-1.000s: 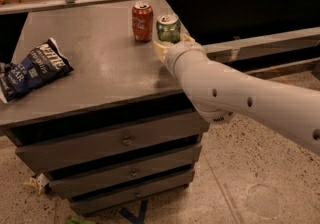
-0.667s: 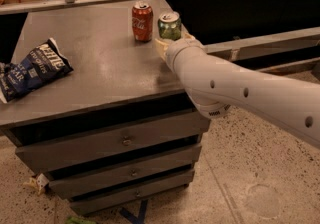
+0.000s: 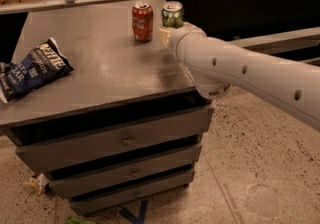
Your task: Move green can near coke can
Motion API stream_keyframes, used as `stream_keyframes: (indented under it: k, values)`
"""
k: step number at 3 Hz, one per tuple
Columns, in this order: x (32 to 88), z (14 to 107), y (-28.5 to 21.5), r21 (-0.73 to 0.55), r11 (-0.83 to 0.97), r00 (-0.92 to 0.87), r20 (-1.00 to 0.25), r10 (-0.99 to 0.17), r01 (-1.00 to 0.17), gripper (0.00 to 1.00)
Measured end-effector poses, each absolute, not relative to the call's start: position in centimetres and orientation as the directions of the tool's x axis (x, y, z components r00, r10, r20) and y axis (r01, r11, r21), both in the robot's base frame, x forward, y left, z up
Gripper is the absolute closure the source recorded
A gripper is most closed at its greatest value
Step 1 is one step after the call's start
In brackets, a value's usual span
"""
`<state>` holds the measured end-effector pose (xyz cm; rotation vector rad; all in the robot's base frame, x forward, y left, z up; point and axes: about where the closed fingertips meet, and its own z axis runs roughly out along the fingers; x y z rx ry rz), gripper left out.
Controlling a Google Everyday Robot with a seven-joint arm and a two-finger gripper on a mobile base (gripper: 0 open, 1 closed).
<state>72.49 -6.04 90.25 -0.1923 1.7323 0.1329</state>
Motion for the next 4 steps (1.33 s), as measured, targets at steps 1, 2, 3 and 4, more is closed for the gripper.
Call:
stream_keyframes:
  k: [1, 2, 3, 4]
  values:
    - [74.1, 89.7, -5.8, -0.003, 0.972, -0.191, -0.98, -0.049, -0.236, 1.0]
    - [75.4, 88.6, -5.3, 0.008, 0.964, -0.223, -0.973, -0.053, -0.265, 1.0]
    - [76.4, 87.9, -4.8, 0.024, 0.96, -0.239, -0.97, -0.044, -0.277, 1.0]
    - [77.3, 87.8, -4.3, 0.042, 0.959, -0.235, -0.972, -0.026, -0.28, 1.0]
